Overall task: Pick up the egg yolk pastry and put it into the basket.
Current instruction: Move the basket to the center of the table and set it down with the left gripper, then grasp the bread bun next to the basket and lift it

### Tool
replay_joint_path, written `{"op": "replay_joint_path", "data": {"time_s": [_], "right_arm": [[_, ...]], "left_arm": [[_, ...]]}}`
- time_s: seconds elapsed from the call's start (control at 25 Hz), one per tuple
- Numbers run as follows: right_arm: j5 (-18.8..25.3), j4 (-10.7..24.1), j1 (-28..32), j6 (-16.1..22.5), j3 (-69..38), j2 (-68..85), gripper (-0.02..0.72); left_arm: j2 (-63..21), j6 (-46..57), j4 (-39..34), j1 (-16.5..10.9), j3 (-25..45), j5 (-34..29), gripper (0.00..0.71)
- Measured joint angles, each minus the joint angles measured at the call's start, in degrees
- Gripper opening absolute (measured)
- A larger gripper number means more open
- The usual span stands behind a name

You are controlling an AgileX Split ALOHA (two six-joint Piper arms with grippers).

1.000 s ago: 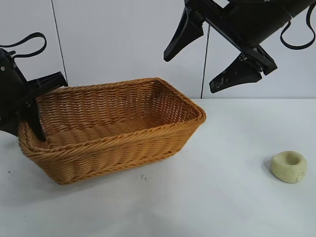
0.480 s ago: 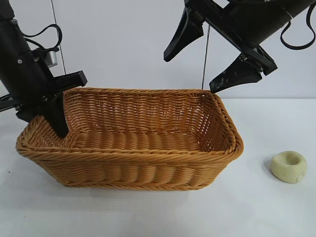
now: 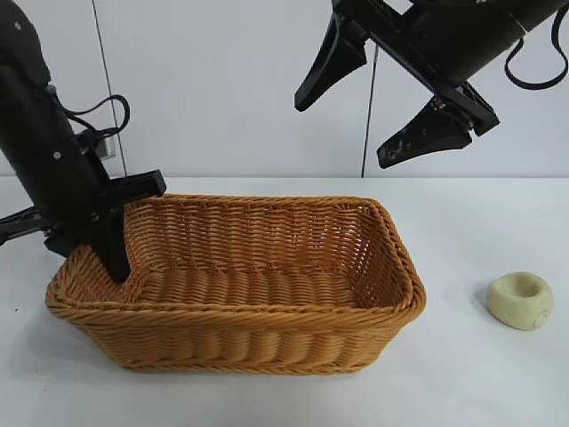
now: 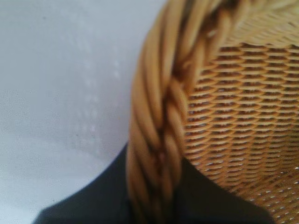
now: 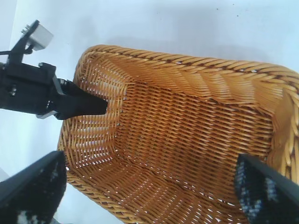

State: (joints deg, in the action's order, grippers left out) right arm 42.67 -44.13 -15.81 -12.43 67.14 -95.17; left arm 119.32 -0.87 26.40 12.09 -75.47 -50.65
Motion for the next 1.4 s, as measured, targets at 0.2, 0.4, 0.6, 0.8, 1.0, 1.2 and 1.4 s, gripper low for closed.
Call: {"op": "replay_joint_path", "data": {"time_s": [0.2, 0.4, 0.6, 0.8, 1.0, 1.2, 1.4], "right_arm": [[0.1, 0.0, 0.0, 0.0, 0.0, 0.0, 0.696], [0.1, 0.0, 0.0, 0.0, 0.0, 0.0, 0.696], [0.1, 0.0, 0.0, 0.0, 0.0, 0.0, 0.696], [0.1, 0.0, 0.0, 0.0, 0.0, 0.0, 0.696], [0.1, 0.0, 0.0, 0.0, 0.0, 0.0, 0.696], [0.1, 0.0, 0.0, 0.0, 0.0, 0.0, 0.696], [0.1, 0.0, 0.0, 0.0, 0.0, 0.0, 0.696]], "left_arm": [[0.3, -0.2, 0.2, -0.1, -0.3, -0.1, 0.092], [0.7, -0.3, 0.5, -0.1, -0.3, 0.1, 0.224], [1.0, -0.3, 0.6, -0.1, -0.3, -0.4, 0.622], [0.4, -0.3, 0.3, -0.1, -0.3, -2.9, 0.686], [-3.9, -0.3, -4.7, -0.1, -3.4, -7.4, 0.692], [-7.1, 1.5, -11.2, -0.1, -10.2, -12.6, 0.692], [-7.8, 3.4, -18.7, -0.1, -18.3, -17.8, 0.692]]}}
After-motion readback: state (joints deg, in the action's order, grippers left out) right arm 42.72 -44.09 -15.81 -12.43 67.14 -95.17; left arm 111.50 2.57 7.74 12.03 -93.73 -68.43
